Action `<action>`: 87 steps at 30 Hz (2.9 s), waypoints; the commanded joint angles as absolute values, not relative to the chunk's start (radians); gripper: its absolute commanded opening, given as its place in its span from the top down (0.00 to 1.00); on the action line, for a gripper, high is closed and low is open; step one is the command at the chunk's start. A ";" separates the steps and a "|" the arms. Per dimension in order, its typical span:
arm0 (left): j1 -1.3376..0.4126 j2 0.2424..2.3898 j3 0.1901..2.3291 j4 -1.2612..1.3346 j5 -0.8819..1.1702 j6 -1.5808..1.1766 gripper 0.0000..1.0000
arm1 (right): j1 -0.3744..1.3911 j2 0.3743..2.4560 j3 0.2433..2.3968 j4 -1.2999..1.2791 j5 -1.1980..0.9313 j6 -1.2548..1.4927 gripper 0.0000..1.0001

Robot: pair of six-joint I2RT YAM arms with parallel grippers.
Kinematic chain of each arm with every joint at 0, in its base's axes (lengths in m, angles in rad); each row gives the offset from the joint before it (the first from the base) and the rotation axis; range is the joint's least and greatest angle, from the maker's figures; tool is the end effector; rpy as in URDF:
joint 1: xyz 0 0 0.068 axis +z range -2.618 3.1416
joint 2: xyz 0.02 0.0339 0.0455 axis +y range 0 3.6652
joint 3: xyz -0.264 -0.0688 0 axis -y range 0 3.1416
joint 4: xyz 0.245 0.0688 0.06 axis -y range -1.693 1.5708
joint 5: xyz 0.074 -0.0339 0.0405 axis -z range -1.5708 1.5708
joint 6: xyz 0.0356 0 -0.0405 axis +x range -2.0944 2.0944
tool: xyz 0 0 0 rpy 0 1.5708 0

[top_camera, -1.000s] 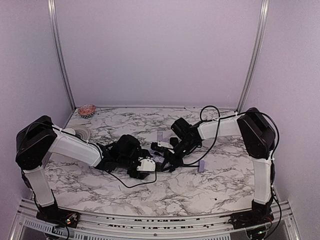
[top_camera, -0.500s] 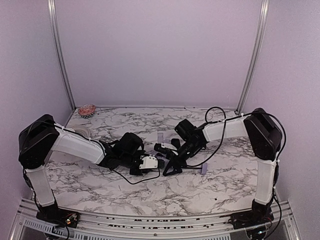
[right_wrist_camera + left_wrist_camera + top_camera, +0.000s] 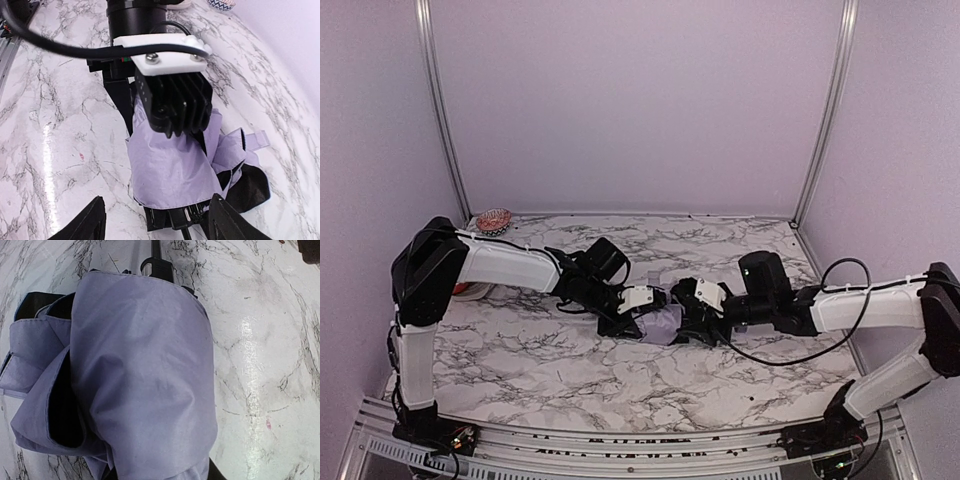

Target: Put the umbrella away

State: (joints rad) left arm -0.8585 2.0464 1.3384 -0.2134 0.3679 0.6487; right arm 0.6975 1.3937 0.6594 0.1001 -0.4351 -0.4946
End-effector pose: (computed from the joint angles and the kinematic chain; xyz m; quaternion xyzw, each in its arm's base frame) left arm 0.2719 -0.3345 0.1491 0.6801 0.6395 -0.2052 0.2938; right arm 0.2059 0.1921 0.1908 -0.5698 0.6664 0.2362 0.4190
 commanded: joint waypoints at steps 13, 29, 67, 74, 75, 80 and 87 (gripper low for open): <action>-0.788 2.243 1.465 -0.722 0.598 0.565 0.94 | 0.924 1.592 0.731 0.263 0.017 -0.846 0.26; -0.749 2.314 1.506 -0.782 0.725 0.602 0.94 | 0.926 1.840 0.910 -0.004 0.074 -0.838 0.55; -0.858 1.610 0.802 0.260 0.304 0.806 0.17 | 0.740 2.132 1.261 -0.768 -0.699 -0.574 0.81; -0.909 1.636 0.822 0.196 0.328 0.850 0.18 | 0.719 2.180 1.307 -0.792 -0.782 -0.566 0.80; -0.910 1.642 0.833 0.177 0.343 0.847 0.18 | 0.715 2.184 1.309 -0.789 -0.780 -0.554 0.80; -0.910 1.641 0.844 0.155 0.432 0.836 0.16 | 0.690 2.218 1.325 -0.765 -0.788 -0.503 0.79; -0.915 1.781 0.883 0.133 0.272 0.894 0.16 | 0.688 2.256 1.370 -0.781 -0.795 -0.520 0.79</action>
State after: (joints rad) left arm -0.9112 1.6997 0.8574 0.1902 0.3595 0.8467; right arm 0.6849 2.1548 1.4002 -0.6731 -0.9409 -0.5339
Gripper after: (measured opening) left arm 0.842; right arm 0.400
